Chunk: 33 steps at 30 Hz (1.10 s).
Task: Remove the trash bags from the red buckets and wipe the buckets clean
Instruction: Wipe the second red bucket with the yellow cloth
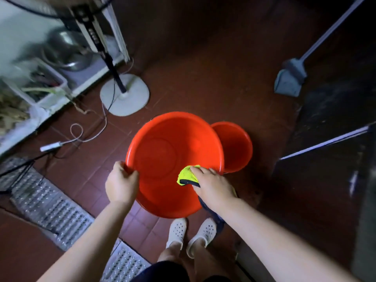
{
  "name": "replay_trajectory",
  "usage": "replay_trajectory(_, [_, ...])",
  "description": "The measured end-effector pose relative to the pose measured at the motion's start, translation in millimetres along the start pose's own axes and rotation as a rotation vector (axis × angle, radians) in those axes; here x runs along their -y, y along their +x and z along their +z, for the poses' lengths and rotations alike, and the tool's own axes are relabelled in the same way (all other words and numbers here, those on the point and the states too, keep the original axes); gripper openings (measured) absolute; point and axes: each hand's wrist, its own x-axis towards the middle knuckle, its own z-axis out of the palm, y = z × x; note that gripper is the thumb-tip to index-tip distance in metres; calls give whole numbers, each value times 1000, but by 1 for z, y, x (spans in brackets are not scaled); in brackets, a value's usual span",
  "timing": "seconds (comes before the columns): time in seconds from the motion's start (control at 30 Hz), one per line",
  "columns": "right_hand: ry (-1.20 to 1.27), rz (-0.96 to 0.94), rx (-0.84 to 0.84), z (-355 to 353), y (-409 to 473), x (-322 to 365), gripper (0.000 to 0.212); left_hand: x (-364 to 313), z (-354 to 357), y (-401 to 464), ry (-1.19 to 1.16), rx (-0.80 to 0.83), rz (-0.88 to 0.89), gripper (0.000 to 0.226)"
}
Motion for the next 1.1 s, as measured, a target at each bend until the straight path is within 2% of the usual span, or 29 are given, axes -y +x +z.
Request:
replay_trajectory(0.17, [-45, 79, -165, -64, -66, -2, 51, -71, -43, -28, -184, -12, 257, 13])
replay_trajectory(0.37, [-34, 268, -365, -117, -162, -30, 51, -163, -55, -87, -375, 110, 526, 14])
replay_trajectory(0.57, [-23, 462, -504, -129, -268, -76, 52, -236, -49, -183, -515, 256, 748, 16])
replay_trajectory(0.73, [-7, 568, -583, -111, -365, -119, 54, -259, -32, -282, -576, 356, 902, 14])
replay_trajectory(0.9, [-45, 601, -599, -84, -453, -159, 54, -256, -5, -380, -622, 446, 983, 15])
replay_trajectory(1.1, [-55, 579, -404, -20, -494, -204, 53, -234, 29, -467, -578, 523, 1088, 15])
